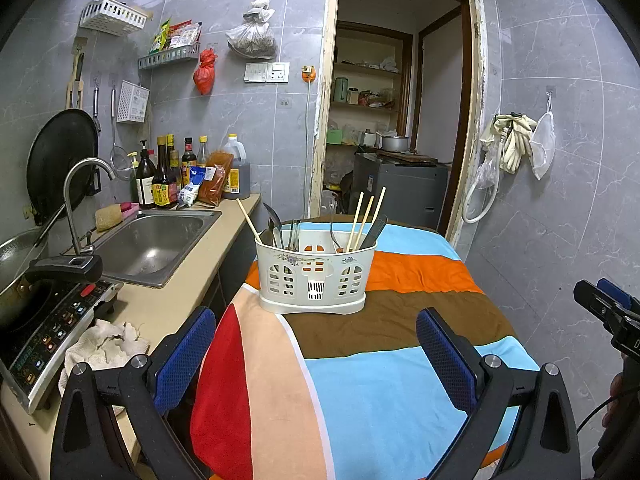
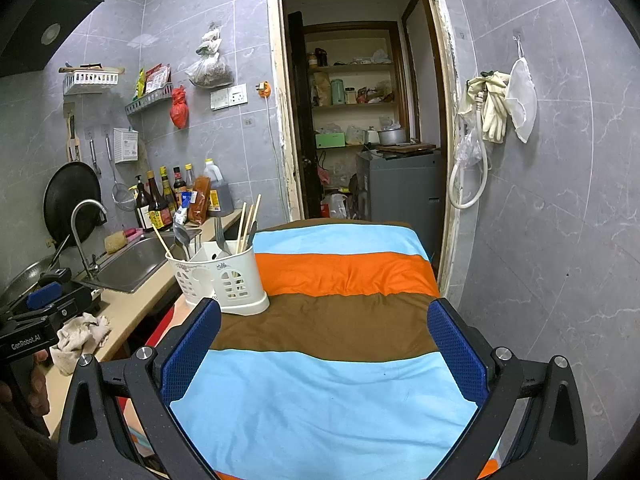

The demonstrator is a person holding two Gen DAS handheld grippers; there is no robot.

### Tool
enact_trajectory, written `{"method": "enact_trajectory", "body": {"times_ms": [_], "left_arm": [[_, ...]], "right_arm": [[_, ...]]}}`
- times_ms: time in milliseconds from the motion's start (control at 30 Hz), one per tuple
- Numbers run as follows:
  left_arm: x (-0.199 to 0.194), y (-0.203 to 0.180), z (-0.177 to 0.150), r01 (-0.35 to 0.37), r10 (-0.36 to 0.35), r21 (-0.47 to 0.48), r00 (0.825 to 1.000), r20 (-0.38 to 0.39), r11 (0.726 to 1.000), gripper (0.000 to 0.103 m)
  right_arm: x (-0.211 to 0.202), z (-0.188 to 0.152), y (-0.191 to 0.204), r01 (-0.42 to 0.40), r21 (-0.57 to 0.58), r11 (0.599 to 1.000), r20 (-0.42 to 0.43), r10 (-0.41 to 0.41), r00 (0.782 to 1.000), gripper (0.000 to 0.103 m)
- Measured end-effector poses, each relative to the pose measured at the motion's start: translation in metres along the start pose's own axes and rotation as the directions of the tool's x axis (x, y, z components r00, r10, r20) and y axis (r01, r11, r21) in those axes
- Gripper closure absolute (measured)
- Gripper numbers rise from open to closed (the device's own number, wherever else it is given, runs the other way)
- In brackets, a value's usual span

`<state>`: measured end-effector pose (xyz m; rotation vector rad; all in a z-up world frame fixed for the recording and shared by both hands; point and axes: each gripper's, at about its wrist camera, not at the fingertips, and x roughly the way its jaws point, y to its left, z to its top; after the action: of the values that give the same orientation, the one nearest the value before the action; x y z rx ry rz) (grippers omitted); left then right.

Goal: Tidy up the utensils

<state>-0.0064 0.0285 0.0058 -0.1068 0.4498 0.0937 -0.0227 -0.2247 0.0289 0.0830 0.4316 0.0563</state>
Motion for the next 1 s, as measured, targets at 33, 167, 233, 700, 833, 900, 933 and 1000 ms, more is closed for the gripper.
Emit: {"method": "enact_trajectory", "body": {"times_ms": [33,167,233,700,833,900,933,1000], "left_arm": [[-0.0003,0.0002,0.0003,0.000,0.000,0.000,1.000,0.000,1.000,0.002],[0.0000,0.0006,0.0001,0.000,0.000,0.001,1.000,0.001,1.000,0.002],[0.0001,0.0009,0.0003,0.000,0.000,0.000,1.000,0.003,1.000,0.002],[0.0005,0.0024,0.0000,0.001,-0.001,0.001,1.000,0.002,1.000,0.002],[0.0004,0.0026,0.0001,0.001,-0.001,0.002,1.000,0.002,1.000,0.002],[0.0005,0.0023,0.0000,0.000,0.000,0.002,1.000,0.001,1.000,0.002],[0.0006,0.0025,0.0002,0.000,0.000,0.002,1.000,0.002,1.000,0.002],[0.0007,0.0024,0.0001,0.000,0.000,0.002,1.000,0.002,1.000,0.002]], "right_arm": [[0.0004,0.0003,0.0002,-0.001,-0.001,1.000,0.001,0.001,1.000,0.002],[0.0001,-0.0002,0.0003,-0.001,-0.001,1.000,0.002,0.001,1.000,0.002],[0.0005,0.0000,0.0007,-0.002,-0.002,1.000,0.001,0.002,1.000,0.002],[0.0012,0.0002,0.0036,-0.002,-0.004,1.000,0.001,0.002,1.000,0.002],[0.0013,0.0002,0.0037,-0.002,-0.004,1.000,0.001,0.002,1.000,0.002],[0.0010,0.0000,0.0036,-0.004,-0.004,1.000,0.002,0.004,1.000,0.002],[0.0025,0.0013,0.0046,-0.005,-0.005,1.000,0.002,0.005,1.000,0.002],[0.0026,0.0009,0.0049,-0.005,-0.005,1.000,0.001,0.005,1.000,0.002]]}}
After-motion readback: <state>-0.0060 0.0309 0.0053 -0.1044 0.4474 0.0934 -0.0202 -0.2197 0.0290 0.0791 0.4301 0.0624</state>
